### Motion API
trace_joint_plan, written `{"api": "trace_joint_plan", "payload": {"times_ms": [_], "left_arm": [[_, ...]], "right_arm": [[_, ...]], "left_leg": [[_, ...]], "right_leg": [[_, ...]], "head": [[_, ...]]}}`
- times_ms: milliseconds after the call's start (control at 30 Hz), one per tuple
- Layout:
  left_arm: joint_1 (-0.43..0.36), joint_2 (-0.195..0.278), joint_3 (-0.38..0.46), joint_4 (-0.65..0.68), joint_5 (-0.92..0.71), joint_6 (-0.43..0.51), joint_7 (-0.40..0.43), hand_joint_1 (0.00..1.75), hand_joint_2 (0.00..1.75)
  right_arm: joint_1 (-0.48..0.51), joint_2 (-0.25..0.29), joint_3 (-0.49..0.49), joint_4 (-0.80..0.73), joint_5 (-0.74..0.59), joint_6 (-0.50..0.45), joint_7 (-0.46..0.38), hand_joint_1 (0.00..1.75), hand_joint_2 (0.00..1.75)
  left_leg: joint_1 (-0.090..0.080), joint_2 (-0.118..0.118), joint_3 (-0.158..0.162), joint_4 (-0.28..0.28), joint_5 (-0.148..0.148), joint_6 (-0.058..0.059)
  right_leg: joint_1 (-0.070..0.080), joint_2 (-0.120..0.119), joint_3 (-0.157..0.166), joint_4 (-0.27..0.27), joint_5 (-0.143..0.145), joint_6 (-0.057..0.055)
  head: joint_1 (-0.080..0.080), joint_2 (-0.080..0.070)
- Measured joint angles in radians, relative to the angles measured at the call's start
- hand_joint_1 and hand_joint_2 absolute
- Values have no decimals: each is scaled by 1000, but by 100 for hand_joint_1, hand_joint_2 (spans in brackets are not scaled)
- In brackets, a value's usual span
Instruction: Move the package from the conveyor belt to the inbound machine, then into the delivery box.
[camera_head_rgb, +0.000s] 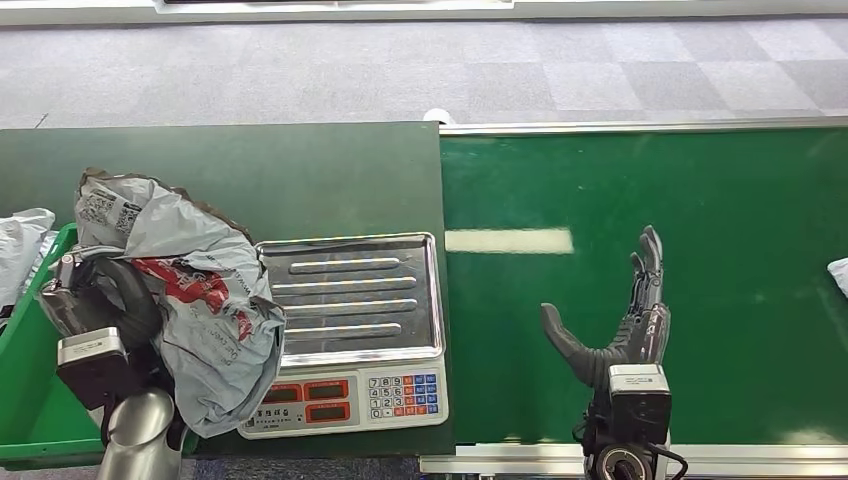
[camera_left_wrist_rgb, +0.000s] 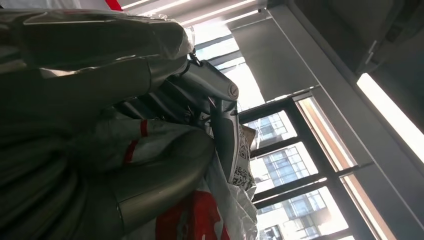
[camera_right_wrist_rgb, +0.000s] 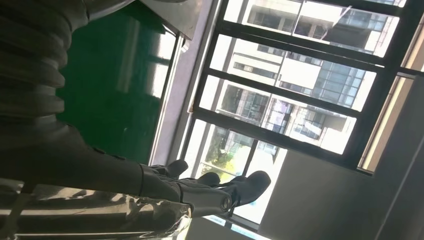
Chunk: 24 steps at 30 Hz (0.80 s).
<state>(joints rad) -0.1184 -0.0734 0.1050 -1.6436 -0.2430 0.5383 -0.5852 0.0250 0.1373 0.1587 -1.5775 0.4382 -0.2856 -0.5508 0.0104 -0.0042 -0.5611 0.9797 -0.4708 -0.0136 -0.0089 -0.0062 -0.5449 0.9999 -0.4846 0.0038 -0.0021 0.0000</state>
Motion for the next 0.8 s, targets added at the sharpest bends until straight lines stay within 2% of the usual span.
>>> {"api": "trace_joint_plan", "payload": {"times_ms": [200, 333, 567, 600, 700, 733, 800], "left_arm": [[6, -2, 55, -11, -42, 67, 24, 172, 175], [3, -2, 105, -5, -141, 130, 92, 170, 175], [-37, 6, 233, 47, -211, 140, 187, 164, 175], [-40, 7, 244, 53, -210, 139, 190, 154, 175], [-47, 10, 266, 68, -204, 135, 194, 32, 175], [-51, 10, 272, 74, -201, 133, 194, 0, 175], [-60, 10, 277, 83, -192, 124, 194, 0, 175]], "right_arm": [[5, 2, -4, 6, 3, 4, 15, 0, 175], [9, 5, -8, 6, 5, 7, 22, 0, 175], [17, 11, -18, 6, 13, 14, 40, 0, 175], [17, 12, -19, 6, 13, 15, 41, 0, 175], [17, 14, -22, 6, 16, 16, 47, 0, 175], [17, 16, -23, 6, 17, 16, 49, 0, 175], [18, 18, -26, 5, 22, 16, 51, 0, 175]], "left_leg": [[0, 0, 0, 0, 0, 0], [0, 0, 0, 0, 0, 0], [0, 1, 0, 0, 0, 0], [0, 2, 0, 0, 0, 0], [0, 2, 0, 0, 0, 0], [0, 2, 0, 0, 0, 0], [0, 2, 0, 0, 0, 0]], "right_leg": [[0, 0, 0, 0, 0, 0], [0, 0, 0, 0, 0, 0], [0, 1, 0, 0, 0, 0], [0, 1, -1, 0, 0, 0], [0, 1, -1, 0, 0, 0], [0, 1, -1, 0, 0, 0], [0, 1, -1, 0, 0, 0]], "head": [[0, 0], [0, 0], [0, 0], [0, 0], [0, 0], [0, 0], [0, 0]]}}
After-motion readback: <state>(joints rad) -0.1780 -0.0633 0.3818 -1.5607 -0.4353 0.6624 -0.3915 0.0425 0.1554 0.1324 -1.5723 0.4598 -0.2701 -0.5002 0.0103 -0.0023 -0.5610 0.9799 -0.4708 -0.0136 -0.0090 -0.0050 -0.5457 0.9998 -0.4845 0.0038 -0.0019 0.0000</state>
